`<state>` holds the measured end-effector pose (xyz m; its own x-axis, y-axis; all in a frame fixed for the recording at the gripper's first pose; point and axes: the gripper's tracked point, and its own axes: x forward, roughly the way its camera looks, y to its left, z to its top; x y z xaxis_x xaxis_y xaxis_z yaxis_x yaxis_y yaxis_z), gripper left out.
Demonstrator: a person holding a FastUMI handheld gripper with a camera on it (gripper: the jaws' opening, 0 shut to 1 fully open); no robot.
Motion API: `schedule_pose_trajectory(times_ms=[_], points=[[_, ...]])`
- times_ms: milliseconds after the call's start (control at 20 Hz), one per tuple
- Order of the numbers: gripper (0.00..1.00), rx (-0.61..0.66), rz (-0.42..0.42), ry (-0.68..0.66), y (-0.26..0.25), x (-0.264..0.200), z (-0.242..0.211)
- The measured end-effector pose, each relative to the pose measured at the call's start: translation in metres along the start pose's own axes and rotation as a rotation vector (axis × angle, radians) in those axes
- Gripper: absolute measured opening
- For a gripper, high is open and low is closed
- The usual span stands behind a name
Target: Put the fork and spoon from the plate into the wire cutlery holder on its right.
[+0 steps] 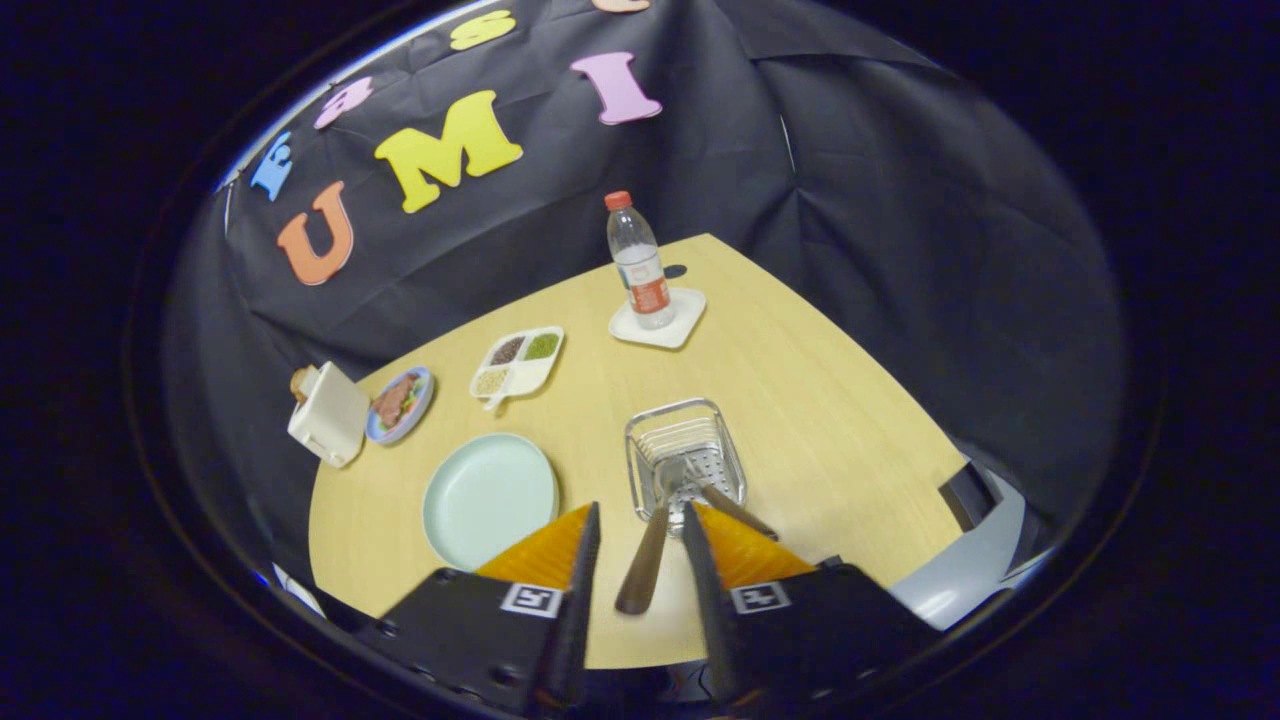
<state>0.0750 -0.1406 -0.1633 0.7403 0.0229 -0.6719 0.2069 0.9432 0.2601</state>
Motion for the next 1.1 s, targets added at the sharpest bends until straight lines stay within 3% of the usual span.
schedule_pose_trajectory(times_ms=[100, 250, 1100], points=[[0.76, -0.005, -0.002, -0.02, 0.002, -0.003, 0.003], [0.95, -0.021, 0.003, -0.049, 0.009, -0.01, 0.007], [0.96, -0.173, 0.052, -0.298, 0.095, -0.104, 0.013]])
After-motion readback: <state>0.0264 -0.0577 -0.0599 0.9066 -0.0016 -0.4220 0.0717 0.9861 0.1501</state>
